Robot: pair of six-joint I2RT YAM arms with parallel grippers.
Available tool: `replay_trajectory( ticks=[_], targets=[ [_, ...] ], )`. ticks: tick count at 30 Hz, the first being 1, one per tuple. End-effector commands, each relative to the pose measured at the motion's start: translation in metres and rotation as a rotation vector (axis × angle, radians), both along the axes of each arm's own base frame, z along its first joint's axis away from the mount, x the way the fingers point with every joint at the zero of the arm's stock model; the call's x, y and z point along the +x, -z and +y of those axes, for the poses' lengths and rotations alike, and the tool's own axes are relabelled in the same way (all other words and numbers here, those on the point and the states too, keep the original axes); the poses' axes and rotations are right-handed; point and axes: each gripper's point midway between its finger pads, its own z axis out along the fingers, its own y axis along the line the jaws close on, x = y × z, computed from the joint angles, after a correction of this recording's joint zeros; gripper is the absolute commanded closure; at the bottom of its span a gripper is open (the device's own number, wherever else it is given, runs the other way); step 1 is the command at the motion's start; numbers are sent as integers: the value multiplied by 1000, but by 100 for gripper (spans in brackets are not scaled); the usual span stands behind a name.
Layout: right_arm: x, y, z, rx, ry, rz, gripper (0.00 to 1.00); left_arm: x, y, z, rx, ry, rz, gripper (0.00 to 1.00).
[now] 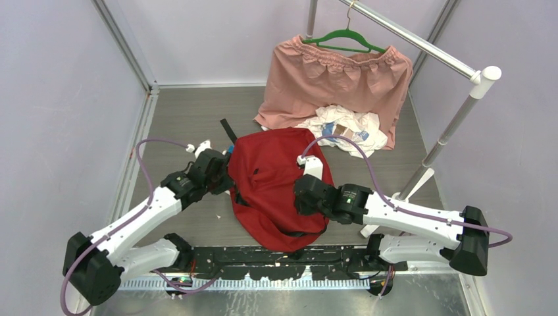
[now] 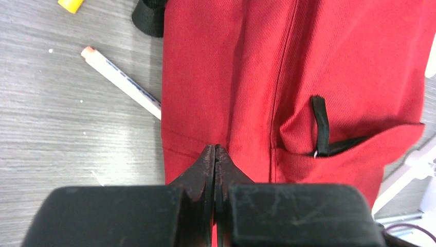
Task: Pack the student bag
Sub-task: Zip the student bag at the center of the board.
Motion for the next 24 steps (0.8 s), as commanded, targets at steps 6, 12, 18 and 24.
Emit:
replay_trajectory(
  ticks=[6, 12, 18, 24],
  targets=[
    [25, -64, 61, 186, -86, -140, 60, -33, -5, 6, -123, -11, -8, 100],
    [33, -54, 103, 122, -157, -86, 28, -49, -1, 9, -180, 8, -18, 100],
    [35, -33, 118, 6, -134, -46, 27, -55, 4, 2, -199, 37, 10, 100],
    [34, -19, 140, -17, -138, -50, 27, -55, -4, -6, -218, 65, -2, 100]
  ],
)
